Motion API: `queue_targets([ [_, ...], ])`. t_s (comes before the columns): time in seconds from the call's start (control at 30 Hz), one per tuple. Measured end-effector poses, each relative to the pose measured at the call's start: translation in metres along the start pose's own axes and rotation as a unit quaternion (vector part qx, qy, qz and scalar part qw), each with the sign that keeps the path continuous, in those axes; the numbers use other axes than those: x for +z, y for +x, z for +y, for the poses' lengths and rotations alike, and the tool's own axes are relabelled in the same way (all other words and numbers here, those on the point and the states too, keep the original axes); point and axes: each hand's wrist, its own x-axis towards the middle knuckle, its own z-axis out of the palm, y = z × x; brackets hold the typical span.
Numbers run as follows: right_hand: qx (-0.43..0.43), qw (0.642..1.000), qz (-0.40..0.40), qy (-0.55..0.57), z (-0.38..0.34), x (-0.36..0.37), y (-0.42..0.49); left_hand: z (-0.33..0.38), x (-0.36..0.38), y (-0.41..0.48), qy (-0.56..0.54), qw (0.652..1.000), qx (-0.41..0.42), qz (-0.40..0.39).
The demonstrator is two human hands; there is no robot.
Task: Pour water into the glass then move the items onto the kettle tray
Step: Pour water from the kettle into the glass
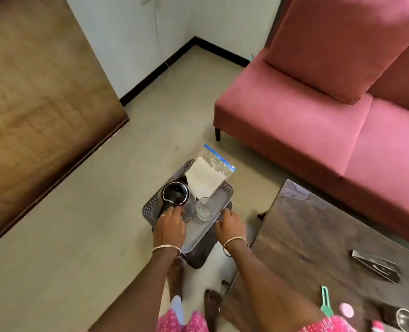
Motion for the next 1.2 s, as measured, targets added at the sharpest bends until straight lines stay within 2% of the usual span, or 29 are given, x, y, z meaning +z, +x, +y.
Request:
queue_targets([
  [0.07, 0.027, 0.999, -0.002, 0.032, -0.006, 0.005, 0.011, -0.01, 0.008, 0.006, -0.009, 0.999, 0.035, 0.004],
  [0.13, 0.048, 0.997, 0.003, 0.057, -0.008, 0.009, 0.017, -0.016, 0.021, 0.004, 0.015, 0.994, 0.105, -0.001],
  [0.33, 0.091, 0.979, 0.088, 0.159, -0.008, 0.023, 0.042, -0.002, 0.074, 0.044, 0.076, 0.964, 0.216, -0.135],
  [0.4, 0.091, 0.968, 0.132, 0.193, -0.007, 0.025, 0.05, 0.008, 0.094, 0.067, 0.088, 0.956, 0.224, -0.169],
  [0.57, 0.118, 0.939, 0.221, 0.237, 0.002, 0.025, 0.06, 0.024, 0.13, 0.107, 0.181, 0.944, 0.22, -0.166],
  [0.77, 0.154, 0.927, 0.235, 0.248, 0.013, 0.028, 0.057, 0.031, 0.147, 0.131, 0.28, 0.917, 0.178, -0.22],
  [1.0, 0.184, 0.916, 0.243, 0.26, 0.016, 0.037, 0.045, 0.031, 0.146, 0.139, 0.247, 0.923, 0.219, -0.197],
  [1.2, 0.179, 0.903, 0.263, 0.287, 0.006, 0.025, 0.035, 0.036, 0.102, 0.123, 0.19, 0.936, 0.245, -0.168],
])
